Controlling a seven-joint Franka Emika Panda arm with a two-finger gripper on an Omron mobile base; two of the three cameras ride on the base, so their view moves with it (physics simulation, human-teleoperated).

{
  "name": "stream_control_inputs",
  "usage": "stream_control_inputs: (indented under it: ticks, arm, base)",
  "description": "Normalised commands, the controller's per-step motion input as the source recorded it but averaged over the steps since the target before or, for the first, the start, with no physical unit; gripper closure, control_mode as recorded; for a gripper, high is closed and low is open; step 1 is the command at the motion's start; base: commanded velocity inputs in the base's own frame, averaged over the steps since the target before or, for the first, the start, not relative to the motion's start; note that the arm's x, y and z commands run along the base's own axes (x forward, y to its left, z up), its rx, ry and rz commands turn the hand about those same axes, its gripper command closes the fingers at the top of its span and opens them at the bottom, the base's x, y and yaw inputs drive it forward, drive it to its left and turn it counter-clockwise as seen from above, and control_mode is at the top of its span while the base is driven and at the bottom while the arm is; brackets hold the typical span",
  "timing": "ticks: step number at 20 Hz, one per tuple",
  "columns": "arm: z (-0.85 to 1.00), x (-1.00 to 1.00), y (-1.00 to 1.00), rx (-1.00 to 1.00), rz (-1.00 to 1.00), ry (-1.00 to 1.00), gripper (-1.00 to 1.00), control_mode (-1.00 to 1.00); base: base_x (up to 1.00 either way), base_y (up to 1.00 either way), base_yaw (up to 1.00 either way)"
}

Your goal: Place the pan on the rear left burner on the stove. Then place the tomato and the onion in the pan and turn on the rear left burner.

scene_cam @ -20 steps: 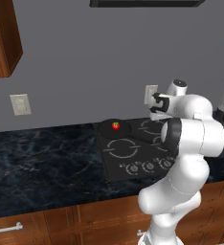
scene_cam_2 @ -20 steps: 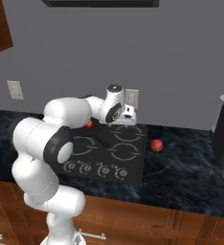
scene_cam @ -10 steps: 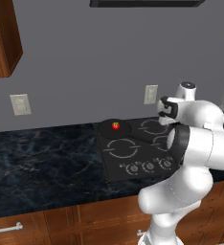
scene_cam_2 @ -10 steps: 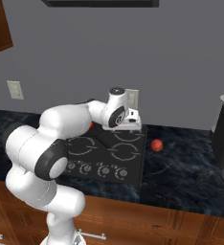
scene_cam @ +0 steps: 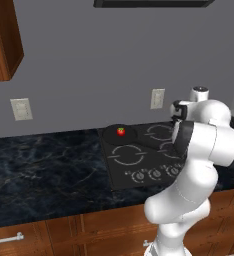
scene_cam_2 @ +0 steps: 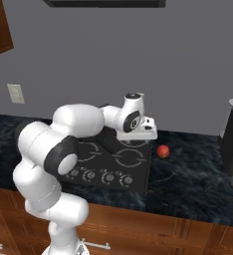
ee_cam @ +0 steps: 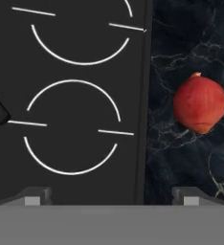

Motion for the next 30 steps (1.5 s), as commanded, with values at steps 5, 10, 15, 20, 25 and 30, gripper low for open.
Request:
stream_control_inputs:
  ticks: [5, 10, 15, 20, 25, 30]
  arm:
    - [0.00, 0.11, -0.40, 0.00, 0.00, 0.09, -1.00, -1.00]
    - [0.00, 0.08, -0.37, 0.00, 0.00, 0.00, -1.00, -1.00]
    - [-0.04, 0.07, -0.33, 0.01, 0.00, -0.02, -1.00, -1.00]
    - [-0.15, 0.27, -0.22, 0.00, 0.00, -0.08, -1.00, -1.00]
    - [-0.01, 0.27, -0.16, 0.00, 0.00, -0.05, -1.00, -1.00]
    - [-0.02, 0.36, -0.17, 0.00, 0.00, -0.01, -1.00, -1.00]
  base:
    - [0.00, 0.00, 0.00]
    - [0.00, 0.00, 0.00]
    - [0.00, 0.00, 0.00]
    - [0.00, 0.00, 0.00]
    - [0.00, 0.00, 0.00]
    - [0.00, 0.00, 0.00]
